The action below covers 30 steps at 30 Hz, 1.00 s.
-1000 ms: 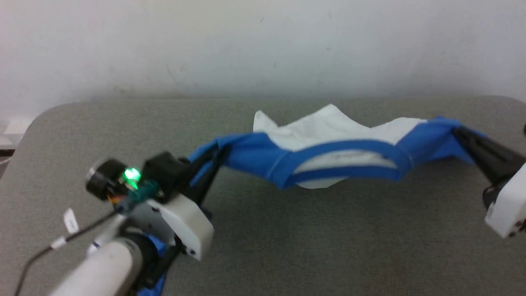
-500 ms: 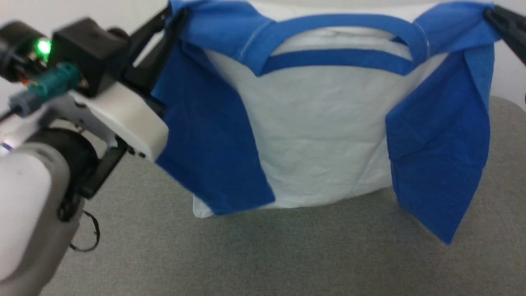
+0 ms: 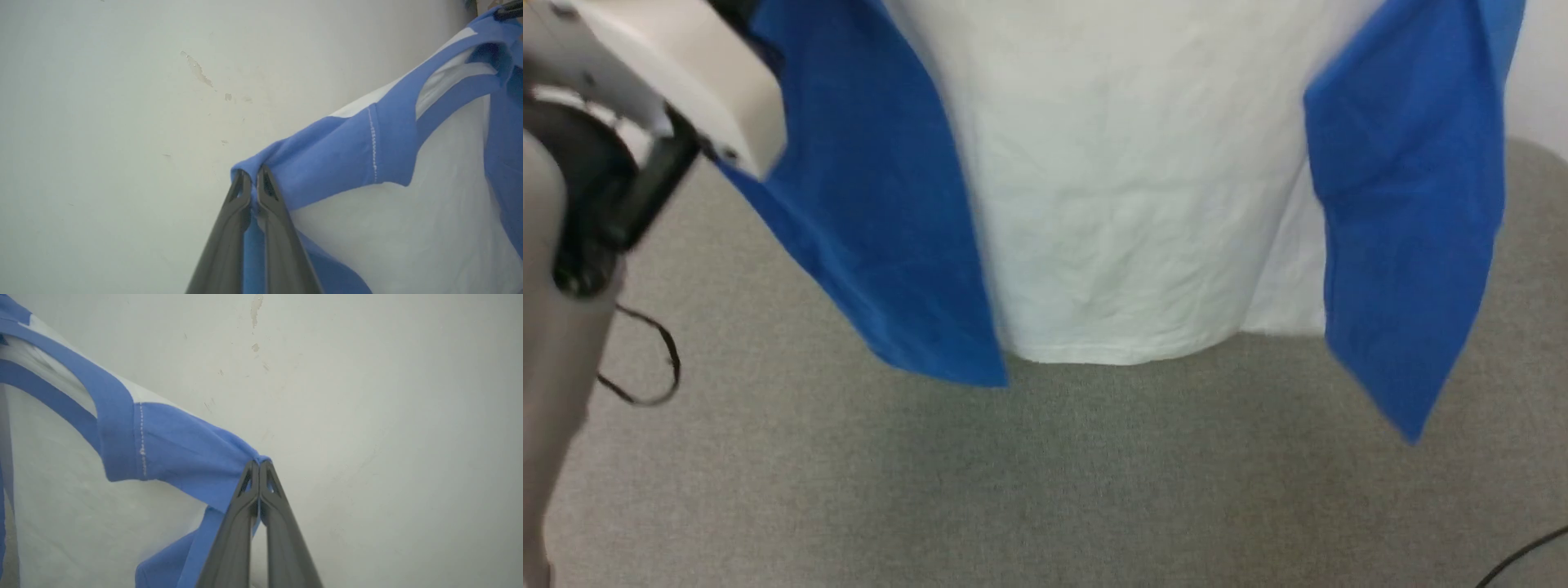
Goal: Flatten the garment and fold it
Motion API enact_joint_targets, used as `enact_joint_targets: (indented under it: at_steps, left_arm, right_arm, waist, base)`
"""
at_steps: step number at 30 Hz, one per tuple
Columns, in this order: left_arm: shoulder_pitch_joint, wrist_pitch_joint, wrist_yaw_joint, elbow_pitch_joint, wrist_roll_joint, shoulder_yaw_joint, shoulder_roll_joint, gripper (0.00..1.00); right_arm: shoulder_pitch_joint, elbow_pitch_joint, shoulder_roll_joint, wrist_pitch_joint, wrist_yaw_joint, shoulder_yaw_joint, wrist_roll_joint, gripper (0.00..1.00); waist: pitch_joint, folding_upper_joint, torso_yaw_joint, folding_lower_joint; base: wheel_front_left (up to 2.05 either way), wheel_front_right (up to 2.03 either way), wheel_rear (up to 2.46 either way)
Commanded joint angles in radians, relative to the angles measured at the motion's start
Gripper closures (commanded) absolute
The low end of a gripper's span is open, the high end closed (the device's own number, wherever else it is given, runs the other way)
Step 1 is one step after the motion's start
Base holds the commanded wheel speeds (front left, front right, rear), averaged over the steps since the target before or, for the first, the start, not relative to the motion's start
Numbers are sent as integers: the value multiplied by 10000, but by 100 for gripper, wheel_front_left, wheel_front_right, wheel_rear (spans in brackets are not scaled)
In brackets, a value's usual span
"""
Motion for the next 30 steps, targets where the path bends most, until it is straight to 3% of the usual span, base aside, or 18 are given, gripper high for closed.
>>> enact_joint_targets:
  at_steps: [1,10,18,24,30]
  left_arm:
    - [-462,-83,-95,358,-23,62,-69,100]
    - [-3232,-737,-440,2954,184,-215,-455,100]
    - [-5970,-2924,-506,5663,890,-206,-942,100]
    - [-6769,-4223,-529,7034,1235,-532,-1382,100]
    - [-6127,-4894,-568,7827,1129,-1173,-1618,100]
  right_arm:
    - [-519,316,54,-199,-25,195,-176,100]
    - [-3558,2494,735,-1556,-25,1790,-1228,100]
    - [-6090,5452,1881,-4175,-25,2699,-2716,100]
    - [-6637,7078,2526,-5455,-25,3012,-3035,100]
    - [-6025,7754,2766,-6292,-25,3713,-2786,100]
  waist:
    - [870,1,-90,-1]
    - [2935,1,-358,-1]
    - [4173,1,-573,-1]
    - [4542,1,-445,-1]
    - [4659,1,-181,-1]
  base:
    - [0,0,0]
    - [0,0,0]
    - [0,0,0]
    - [0,0,0]
    - [0,0,0]
